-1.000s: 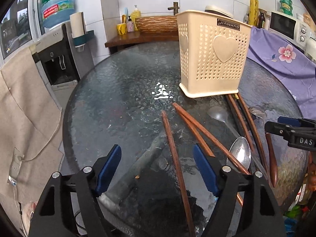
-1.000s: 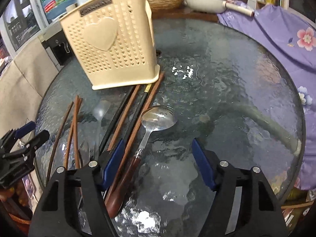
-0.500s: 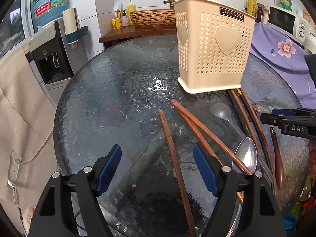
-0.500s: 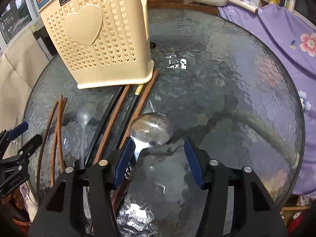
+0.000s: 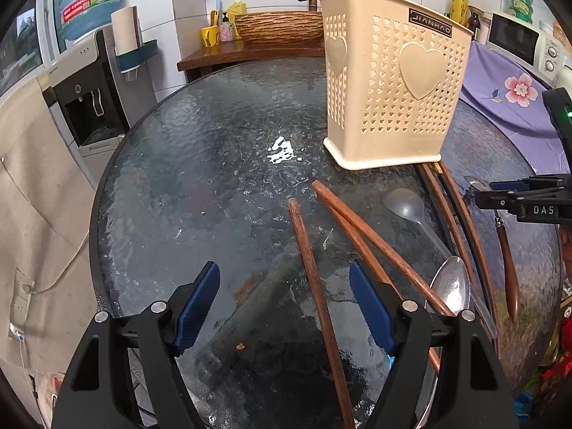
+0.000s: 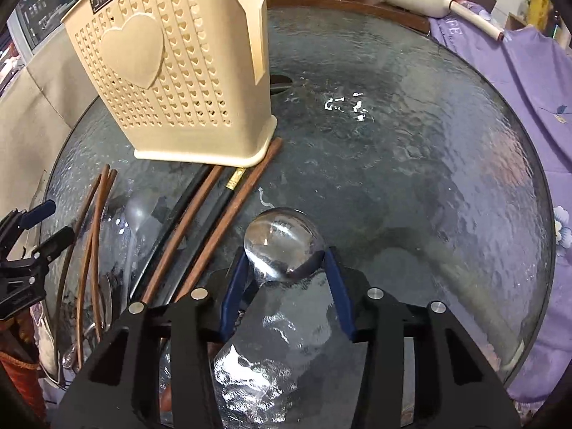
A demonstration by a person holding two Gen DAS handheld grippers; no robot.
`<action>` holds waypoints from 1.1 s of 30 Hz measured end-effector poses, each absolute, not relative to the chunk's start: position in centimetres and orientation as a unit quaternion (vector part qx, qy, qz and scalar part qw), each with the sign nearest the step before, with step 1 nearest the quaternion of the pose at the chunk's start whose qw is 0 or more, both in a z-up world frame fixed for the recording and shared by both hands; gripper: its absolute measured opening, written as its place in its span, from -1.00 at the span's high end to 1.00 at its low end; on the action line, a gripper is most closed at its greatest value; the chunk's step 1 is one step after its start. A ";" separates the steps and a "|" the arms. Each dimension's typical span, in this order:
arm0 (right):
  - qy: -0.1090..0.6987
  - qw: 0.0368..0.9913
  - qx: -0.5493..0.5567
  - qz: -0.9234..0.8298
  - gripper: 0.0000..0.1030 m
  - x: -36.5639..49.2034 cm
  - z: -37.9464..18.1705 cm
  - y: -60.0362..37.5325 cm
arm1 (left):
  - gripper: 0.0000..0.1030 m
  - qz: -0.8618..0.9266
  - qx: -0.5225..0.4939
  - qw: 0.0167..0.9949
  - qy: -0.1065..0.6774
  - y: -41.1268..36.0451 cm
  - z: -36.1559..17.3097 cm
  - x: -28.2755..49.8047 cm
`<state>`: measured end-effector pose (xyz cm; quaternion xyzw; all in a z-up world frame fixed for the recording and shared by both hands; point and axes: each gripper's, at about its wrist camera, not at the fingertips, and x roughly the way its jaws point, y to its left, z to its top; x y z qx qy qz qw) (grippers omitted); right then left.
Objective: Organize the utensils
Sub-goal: 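Grasp a wooden chopstick with the left gripper while the right gripper lifts the ladle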
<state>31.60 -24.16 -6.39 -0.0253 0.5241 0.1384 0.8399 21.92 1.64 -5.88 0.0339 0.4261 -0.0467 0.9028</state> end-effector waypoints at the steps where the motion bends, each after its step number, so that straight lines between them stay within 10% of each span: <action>1: 0.528 0.838 -0.019 0.140 -0.07 32.0 -6.3 -24.1 | -0.41 -0.045 0.035 0.902 0.427 1.6 -5.9 22.1; 11: 0.550 0.826 0.020 0.118 -0.12 31.5 -6.1 -23.2 | 0.25 -0.058 0.029 0.886 0.459 1.0 -6.6 24.9; 33: 0.558 0.826 -0.031 0.068 0.06 35.2 -5.6 -20.0 | 0.51 -0.045 0.033 0.878 0.475 0.9 -6.5 28.2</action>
